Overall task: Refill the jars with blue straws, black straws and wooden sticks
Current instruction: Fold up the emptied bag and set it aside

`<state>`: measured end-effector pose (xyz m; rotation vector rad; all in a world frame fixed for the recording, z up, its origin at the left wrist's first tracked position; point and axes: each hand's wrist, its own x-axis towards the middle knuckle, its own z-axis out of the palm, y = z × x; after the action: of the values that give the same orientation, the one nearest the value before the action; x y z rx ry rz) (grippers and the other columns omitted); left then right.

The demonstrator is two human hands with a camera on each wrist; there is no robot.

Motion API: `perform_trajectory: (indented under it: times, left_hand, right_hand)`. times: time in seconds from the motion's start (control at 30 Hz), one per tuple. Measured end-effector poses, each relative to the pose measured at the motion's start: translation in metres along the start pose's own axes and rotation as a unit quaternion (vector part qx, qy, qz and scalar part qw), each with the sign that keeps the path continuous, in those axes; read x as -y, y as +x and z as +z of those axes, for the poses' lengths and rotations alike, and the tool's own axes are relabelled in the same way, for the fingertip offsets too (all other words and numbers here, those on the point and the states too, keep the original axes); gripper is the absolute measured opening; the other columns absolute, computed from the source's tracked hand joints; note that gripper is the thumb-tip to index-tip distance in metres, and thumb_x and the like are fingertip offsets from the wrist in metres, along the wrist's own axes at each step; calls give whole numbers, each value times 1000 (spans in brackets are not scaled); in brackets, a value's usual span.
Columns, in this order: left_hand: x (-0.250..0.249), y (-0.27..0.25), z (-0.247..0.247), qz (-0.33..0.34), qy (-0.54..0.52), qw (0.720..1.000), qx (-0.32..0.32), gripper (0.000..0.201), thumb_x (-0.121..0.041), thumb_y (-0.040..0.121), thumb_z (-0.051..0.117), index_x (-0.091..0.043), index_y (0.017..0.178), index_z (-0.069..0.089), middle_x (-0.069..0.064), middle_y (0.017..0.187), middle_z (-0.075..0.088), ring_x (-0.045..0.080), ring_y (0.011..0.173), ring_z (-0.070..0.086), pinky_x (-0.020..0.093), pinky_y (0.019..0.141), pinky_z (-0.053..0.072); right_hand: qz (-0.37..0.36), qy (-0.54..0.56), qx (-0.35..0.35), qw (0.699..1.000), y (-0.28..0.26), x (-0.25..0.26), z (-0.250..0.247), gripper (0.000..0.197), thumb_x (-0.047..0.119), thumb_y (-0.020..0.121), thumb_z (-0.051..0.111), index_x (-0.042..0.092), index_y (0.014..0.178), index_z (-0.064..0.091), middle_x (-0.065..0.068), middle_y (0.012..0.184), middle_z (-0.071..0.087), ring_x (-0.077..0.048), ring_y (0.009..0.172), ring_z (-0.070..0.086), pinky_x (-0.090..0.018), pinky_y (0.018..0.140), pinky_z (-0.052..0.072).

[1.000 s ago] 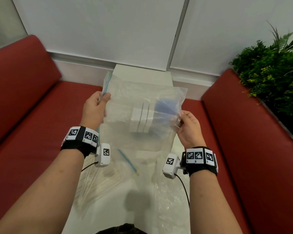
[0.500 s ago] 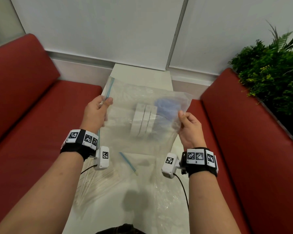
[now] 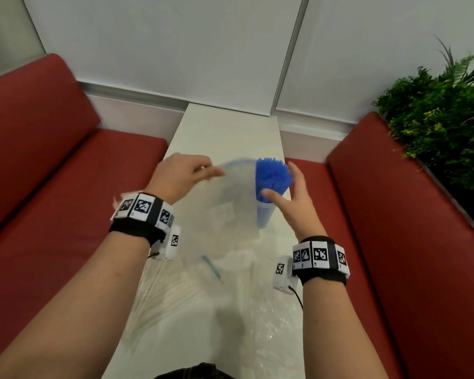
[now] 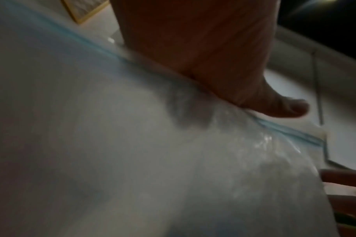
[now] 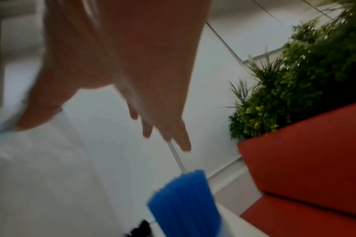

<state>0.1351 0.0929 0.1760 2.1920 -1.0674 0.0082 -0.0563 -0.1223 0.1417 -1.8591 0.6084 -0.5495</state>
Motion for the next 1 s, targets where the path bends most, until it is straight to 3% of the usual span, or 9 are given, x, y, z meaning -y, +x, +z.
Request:
perform_trajectory:
  times: [0.07, 0.17, 0.4, 0.5, 0.57, 0.67, 0.73, 0.9, 1.0]
  left_hand:
    - [-26, 7, 1, 41, 26, 997, 65, 47, -73, 81, 63, -28, 68, 66, -17, 56, 56, -1, 60, 51, 29, 55, 31]
    - [-48, 13, 2, 66, 37, 988, 135, 55, -74, 76, 68, -20, 73, 65, -4, 58, 53, 8, 59, 46, 32, 59, 32]
    - [-9, 12, -41, -50, -2, 938, 342, 18, -33, 77, 88, -29, 85, 72, -18, 72, 71, -5, 64, 64, 23, 69, 42]
    - [6, 8, -39, -66, -258, 949, 171, 15, -9, 85, 80, -19, 93, 72, -1, 84, 77, 19, 78, 74, 32, 81, 52]
    - [5, 6, -30, -92, -437, 894, 26, 20, -19, 90, 76, -16, 107, 66, 0, 95, 75, 21, 90, 74, 41, 90, 54]
    - [-8, 2, -14, -144, -484, 853, 129, 68, -58, 76, 75, -32, 135, 53, -9, 117, 73, 16, 109, 72, 41, 91, 58]
    - [-15, -6, 0, -131, -460, 846, 234, 64, -50, 84, 74, -26, 139, 56, -1, 125, 72, 21, 111, 71, 41, 93, 59]
    - [-20, -9, 23, -130, -415, 898, 72, 15, -24, 99, 64, -18, 95, 77, -3, 72, 68, 9, 61, 61, 27, 58, 54]
    - [-17, -6, 30, -141, -337, 931, -10, 23, -33, 104, 56, -26, 90, 73, -13, 56, 54, 3, 49, 45, 21, 45, 38]
  right_hand:
    - [5, 4, 118, 993, 6, 13, 9, 113, 44, 63, 92, 45, 153, 23, 23, 152, 39, 4, 133, 43, -13, 101, 39]
    - [-11, 41, 173, 984, 10, 17, 12, 62, 18, 71, 88, 22, 128, 66, 2, 121, 73, -19, 112, 69, -30, 96, 54]
    - [20, 242, -4, 970, -2, 5, -39, 16, 19, 81, 80, 10, 94, 80, -12, 91, 78, -19, 78, 73, -31, 68, 59]
    - [34, 234, -46, 971, -8, 9, -56, 27, 29, 81, 82, 6, 93, 75, -10, 87, 77, -18, 72, 72, -29, 63, 58]
    - [44, 244, -67, 967, -13, 11, -59, 41, 43, 84, 78, 6, 100, 71, -8, 91, 77, -18, 77, 73, -30, 65, 60]
    - [66, 314, -76, 944, -19, 16, -55, 67, 52, 85, 74, -2, 124, 63, -19, 119, 72, -36, 106, 70, -51, 92, 56]
    - [70, 321, -90, 940, -19, 20, -48, 64, 50, 87, 73, -2, 122, 62, -25, 124, 68, -41, 108, 65, -57, 97, 51]
    - [43, 278, -164, 946, -14, 18, -44, 29, 44, 88, 74, 17, 81, 66, -1, 76, 70, -15, 68, 65, -27, 56, 55]
    - [30, 303, -124, 944, -9, 12, -43, 32, 46, 85, 73, 15, 94, 71, -4, 90, 75, -16, 78, 70, -30, 65, 59]
